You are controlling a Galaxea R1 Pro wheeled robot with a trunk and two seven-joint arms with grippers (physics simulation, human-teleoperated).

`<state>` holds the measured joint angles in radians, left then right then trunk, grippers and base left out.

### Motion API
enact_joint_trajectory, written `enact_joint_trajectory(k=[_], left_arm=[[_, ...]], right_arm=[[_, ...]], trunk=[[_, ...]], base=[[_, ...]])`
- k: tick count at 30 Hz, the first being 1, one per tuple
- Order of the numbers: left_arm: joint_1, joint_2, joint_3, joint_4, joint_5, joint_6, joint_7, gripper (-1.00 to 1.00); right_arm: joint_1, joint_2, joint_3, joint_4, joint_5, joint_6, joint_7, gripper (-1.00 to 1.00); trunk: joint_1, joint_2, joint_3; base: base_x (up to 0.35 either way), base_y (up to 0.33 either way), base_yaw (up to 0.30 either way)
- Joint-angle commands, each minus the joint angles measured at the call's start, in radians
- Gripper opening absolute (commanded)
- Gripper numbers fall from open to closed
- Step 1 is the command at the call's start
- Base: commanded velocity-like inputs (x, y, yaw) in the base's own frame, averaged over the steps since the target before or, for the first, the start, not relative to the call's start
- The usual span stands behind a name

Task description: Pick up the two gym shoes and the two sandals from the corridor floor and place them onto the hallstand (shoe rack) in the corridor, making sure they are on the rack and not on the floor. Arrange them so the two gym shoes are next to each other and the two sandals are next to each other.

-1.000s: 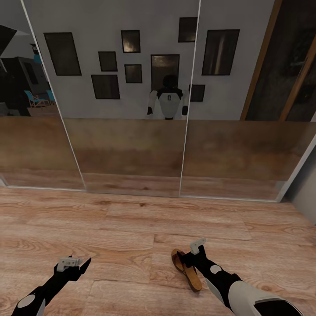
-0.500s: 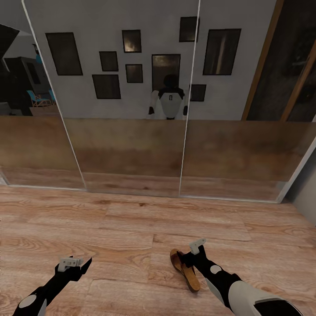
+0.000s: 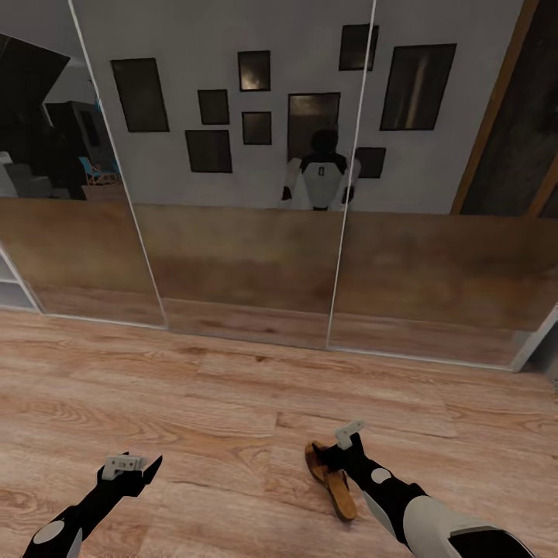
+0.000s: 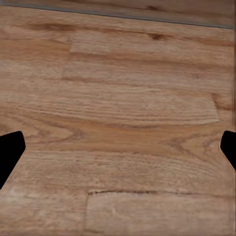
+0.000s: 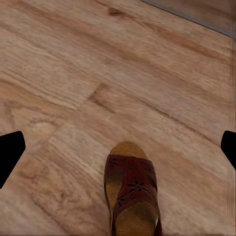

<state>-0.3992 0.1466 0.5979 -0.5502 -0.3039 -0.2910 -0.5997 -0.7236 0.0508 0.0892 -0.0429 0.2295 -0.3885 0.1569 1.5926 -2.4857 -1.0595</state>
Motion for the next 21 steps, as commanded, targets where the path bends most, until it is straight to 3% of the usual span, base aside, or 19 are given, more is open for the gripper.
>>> enact_joint_trajectory(k=[1,8,21], left_arm=[[-0.001,-0.001,0.008,0.000,-0.010,-0.005,-0.006,1.00],[-0.001,-0.001,0.008,0.000,-0.010,-0.006,-0.006,1.00],[-0.001,-0.001,0.008,0.000,-0.009,-0.006,-0.006,1.00]], right_arm=[[0.000,0.000,0.007,0.001,-0.002,-0.003,0.000,1.00],[0.000,0.000,0.007,0.001,-0.002,-0.003,0.000,1.00],[0.000,0.000,0.007,0.001,-0.002,-0.002,-0.002,1.00]], trunk=[[0.000,0.000,-0.001],[0.000,0.000,-0.001],[0.000,0.000,-0.001]], base=[[0.000,-0.302,0.011],[0.000,-0.259,0.111],[-0.030,-0.017,0.059]])
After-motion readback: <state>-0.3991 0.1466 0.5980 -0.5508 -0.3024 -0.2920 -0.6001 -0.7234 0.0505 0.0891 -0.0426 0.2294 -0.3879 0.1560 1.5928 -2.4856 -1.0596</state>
